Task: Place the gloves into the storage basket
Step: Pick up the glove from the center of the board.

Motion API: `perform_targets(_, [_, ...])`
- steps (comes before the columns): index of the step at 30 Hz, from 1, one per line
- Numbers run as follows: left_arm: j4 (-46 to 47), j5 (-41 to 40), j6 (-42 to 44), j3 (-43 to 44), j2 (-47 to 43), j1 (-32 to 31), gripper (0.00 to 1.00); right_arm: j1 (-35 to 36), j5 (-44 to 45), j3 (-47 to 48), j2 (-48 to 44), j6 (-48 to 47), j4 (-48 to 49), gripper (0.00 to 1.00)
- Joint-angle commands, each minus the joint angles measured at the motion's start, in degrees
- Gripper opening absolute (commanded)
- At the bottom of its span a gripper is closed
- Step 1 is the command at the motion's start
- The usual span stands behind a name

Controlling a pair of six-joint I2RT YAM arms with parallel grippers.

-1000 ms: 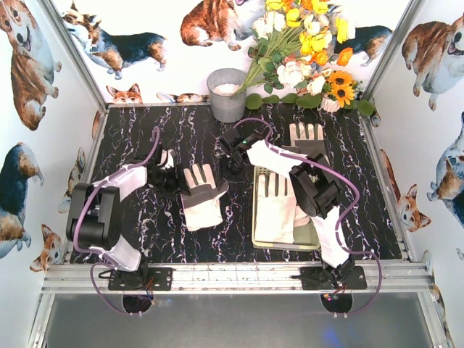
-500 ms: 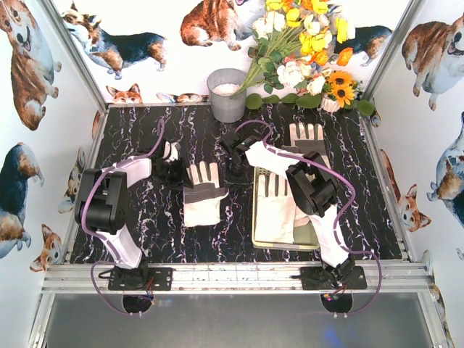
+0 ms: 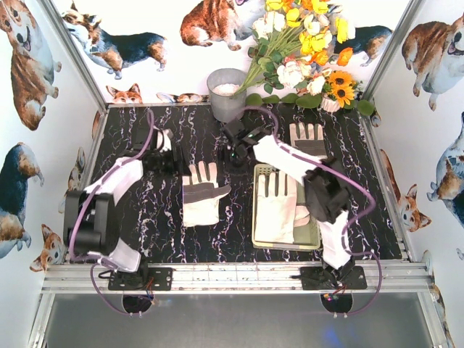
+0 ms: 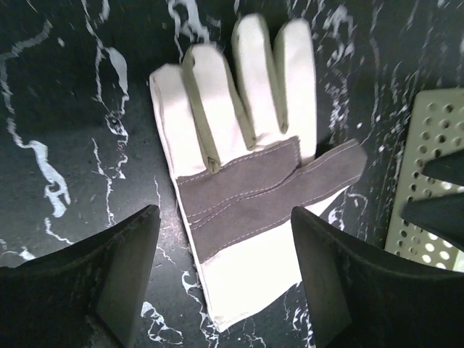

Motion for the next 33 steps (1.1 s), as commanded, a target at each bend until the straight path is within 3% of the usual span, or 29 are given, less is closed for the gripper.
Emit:
perform_targets(1, [0.7, -4.5, -2.2, 1.9, -5.3, 0.7, 0.68, -1.6, 2.2, 3.8, -11.5, -4.6, -2.5, 0.63])
perform_targets(10, [4.7, -10.5, -7.1, 0.3, -11.6, 0.7, 0.7, -12.0, 16.1, -8.3, -26.8, -6.9, -3.5, 0.7])
perform_targets(18, [5.4, -14.4, -8.8, -1.8, -15.0, 0.7, 0.7, -28.5, 22.5, -19.6, -35.4, -8.2, -1.2, 0.76])
perform_targets(26, [3.0, -16.9, -10.8, 1.8, -14.2, 0.6, 0.71, -42.3, 17.1, -24.5, -31.6, -7.2, 3.9, 0.75])
perform_targets(33, [0.8, -18.2, -13.6, 4.1, -13.4, 0.6, 0.71, -47.1, 12.1, -22.5, -23.0, -10.8, 7.8, 0.74])
